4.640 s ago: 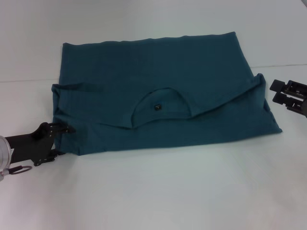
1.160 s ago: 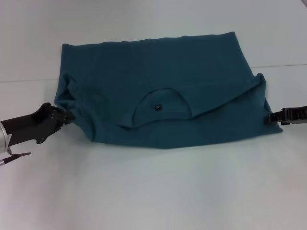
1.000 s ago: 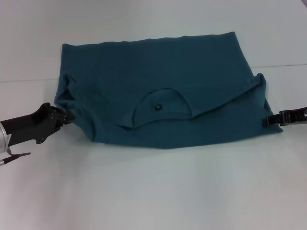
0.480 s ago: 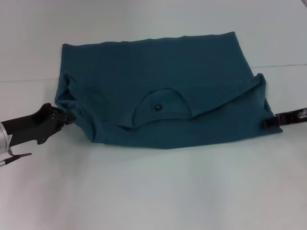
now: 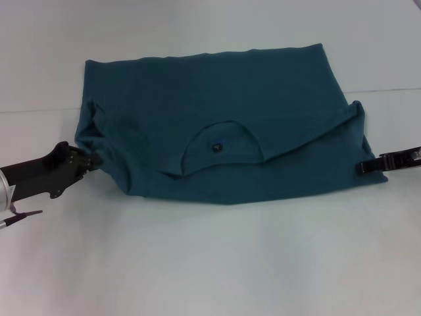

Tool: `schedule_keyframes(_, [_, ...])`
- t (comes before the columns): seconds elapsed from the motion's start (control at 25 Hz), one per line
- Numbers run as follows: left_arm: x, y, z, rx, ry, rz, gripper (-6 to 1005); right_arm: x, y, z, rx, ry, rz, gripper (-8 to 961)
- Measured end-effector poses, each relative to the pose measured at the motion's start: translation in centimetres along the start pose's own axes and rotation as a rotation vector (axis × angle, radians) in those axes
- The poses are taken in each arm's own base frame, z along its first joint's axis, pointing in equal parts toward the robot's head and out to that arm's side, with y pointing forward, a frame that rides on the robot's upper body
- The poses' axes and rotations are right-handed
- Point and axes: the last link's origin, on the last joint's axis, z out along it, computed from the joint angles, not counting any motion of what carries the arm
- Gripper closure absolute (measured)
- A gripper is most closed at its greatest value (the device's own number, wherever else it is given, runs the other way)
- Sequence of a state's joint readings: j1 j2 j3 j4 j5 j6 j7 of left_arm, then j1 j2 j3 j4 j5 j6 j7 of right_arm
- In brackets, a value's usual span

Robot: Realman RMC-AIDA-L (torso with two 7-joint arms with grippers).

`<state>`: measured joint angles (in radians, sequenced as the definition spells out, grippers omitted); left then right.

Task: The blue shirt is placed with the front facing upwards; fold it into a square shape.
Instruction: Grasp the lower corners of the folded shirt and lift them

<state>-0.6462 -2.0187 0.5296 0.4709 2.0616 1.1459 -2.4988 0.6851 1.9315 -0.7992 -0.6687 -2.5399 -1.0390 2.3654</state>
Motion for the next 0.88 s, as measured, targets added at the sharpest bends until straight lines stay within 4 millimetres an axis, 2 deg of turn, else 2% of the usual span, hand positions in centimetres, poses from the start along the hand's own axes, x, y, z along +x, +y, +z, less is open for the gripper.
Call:
schedule_keyframes(0.32, [0.0, -0.1, 0.0, 0.001, 0.001, -0.002, 956, 0.1, 0.2, 0.3, 0.01, -0.002, -0.017, 163])
schedule_keyframes(0.52, [-0.1, -0.1, 0.0, 0.002, 0.001, -0.004, 956, 0.1, 0.6, 0.7, 0.013, -0.007, -0.033, 51])
schedule_keyframes(0.88, [0.0, 0.0, 0.0, -0.001, 0.002, -0.004, 956, 0.6, 1.4, 1.7, 0.04, 0.031, -0.078, 61])
